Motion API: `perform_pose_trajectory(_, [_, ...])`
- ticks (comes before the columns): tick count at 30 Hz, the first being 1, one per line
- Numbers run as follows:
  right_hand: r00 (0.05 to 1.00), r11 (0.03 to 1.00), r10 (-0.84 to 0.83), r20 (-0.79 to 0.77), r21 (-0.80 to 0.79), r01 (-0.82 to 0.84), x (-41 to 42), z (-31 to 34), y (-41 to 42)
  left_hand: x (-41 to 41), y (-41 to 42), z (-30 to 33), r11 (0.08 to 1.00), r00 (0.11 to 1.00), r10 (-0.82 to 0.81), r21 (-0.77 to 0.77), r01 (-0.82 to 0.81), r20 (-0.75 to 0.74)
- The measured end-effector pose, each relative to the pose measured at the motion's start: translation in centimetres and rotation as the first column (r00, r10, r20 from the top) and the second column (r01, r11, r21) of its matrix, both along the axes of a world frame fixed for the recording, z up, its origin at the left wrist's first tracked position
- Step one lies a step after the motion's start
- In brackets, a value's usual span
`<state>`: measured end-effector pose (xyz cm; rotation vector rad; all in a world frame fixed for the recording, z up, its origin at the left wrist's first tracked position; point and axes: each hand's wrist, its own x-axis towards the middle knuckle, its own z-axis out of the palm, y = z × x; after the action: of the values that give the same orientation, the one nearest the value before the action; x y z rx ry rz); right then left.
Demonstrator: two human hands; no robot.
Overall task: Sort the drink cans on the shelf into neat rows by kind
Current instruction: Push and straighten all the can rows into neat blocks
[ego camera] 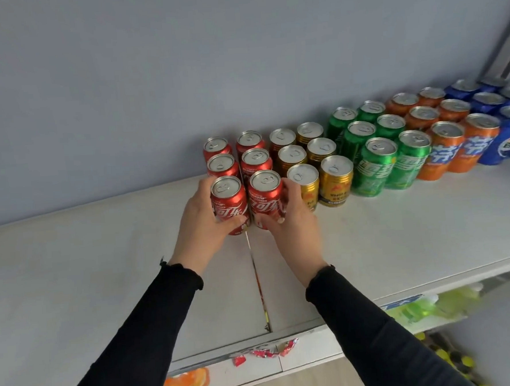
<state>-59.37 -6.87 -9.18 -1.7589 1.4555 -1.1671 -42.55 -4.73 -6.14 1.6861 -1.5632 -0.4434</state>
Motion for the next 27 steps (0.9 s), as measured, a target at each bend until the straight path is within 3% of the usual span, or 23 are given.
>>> perform_pose_trajectory(4, [0.999,0.998,0.021,-0.049,-0.064,-0.025,-0.6,0.6,0.3,1.1,0.3,0.5,0.999,1.000,-0.022,0.039,0.022,0.005])
perform_pose_trajectory(8, [0.963,0.968,0.018,-0.269,-0.238,-0.084,-2.3,3.9,-0.9,2.8,-0.1,2.3,0.998,0.991,-0.057,0.033,0.054,0.123])
perform_pose_trajectory(11, [0.831,0.967,0.067,-0.553,-0.170,-0.191,-2.7,6.3,-2.7,3.2,-0.8,3.8,0.991,0.962,-0.114,0.091,0.093,0.249])
perform_pose_trajectory(15, [0.629,0.948,0.172,-0.758,-0.045,-0.314,-2.1,7.7,-4.1,2.8,-1.4,5.0,0.980,0.920,-0.193,0.116,0.162,0.341])
perform_pose_trajectory(18, [0.564,0.937,0.186,-0.805,-0.028,-0.348,-1.8,7.9,-5.0,2.9,-1.8,5.2,0.976,0.907,-0.212,0.124,0.178,0.364])
perform_pose_trajectory(27, [0.496,0.905,0.241,-0.834,0.009,-0.424,-2.2,8.0,-5.8,3.1,-2.7,5.8,0.963,0.859,-0.259,0.191,0.191,0.442])
